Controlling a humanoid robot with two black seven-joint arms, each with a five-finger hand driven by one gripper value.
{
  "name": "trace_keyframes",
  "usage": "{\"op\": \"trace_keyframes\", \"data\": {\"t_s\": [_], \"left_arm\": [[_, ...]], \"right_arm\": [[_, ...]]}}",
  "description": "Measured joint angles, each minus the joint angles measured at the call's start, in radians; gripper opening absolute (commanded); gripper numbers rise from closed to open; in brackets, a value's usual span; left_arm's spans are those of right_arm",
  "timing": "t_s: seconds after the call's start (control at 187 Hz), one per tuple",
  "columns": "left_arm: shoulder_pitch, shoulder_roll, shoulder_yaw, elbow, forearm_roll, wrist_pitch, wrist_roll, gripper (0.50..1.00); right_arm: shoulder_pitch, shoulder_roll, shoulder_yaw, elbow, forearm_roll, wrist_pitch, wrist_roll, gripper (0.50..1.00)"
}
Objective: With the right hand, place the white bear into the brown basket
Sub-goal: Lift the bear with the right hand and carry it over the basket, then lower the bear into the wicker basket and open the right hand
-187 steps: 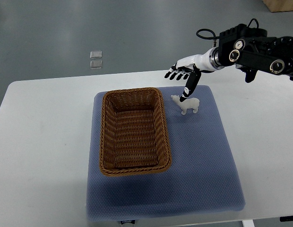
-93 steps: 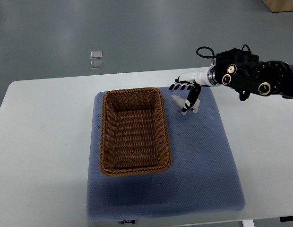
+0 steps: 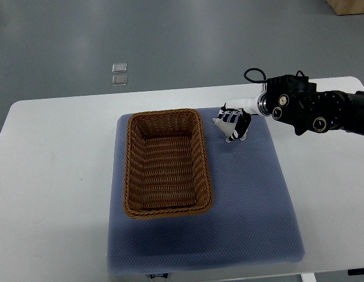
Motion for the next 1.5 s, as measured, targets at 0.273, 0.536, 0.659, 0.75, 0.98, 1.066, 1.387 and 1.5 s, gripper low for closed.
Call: {"op": "trace_keyframes", "data": {"t_s": [0.273,0.536,0.659,0.75,0.98,1.066,1.387,1.5], "left_arm": [[0.001,0.000,0.000,0.001,0.000,0.000,0.000,1.000],[0.001,0.000,0.000,0.001,0.000,0.000,0.000,1.000],[0.001,0.000,0.001,0.001,0.000,0.000,0.000,1.000],[0.001,0.000,0.002,0.001,0.000,0.000,0.000,1.000],[0.000,0.000,0.001,-0.001,0.000,0.000,0.000,1.000],[0.000,0.000,0.001,-0.001,0.000,-0.001,0.000,1.000],[0.000,0.000,0.000,-0.006,0.000,-0.001,0.000,1.000],[0.000,0.000,0.000,-0.007,0.000,-0.001,0.000,1.000]], "right_arm": [[-0.015,0.000,0.000,-0.012,-0.044,-0.011,0.003,0.500],[0.101,-0.077,0.013,0.048,-0.032,0.026,0.003,0.500],[0.249,-0.167,0.014,0.156,-0.006,0.075,0.003,0.500],[0.375,-0.237,0.014,0.244,0.045,0.121,0.003,0.500],[0.576,-0.304,-0.017,0.426,0.121,0.154,-0.002,0.500],[0.585,-0.272,-0.021,0.432,0.137,0.135,0.001,0.500],[0.492,0.018,-0.026,0.366,0.241,0.033,0.014,0.500],[0.423,0.136,-0.026,0.290,0.238,0.019,0.014,0.500]]}}
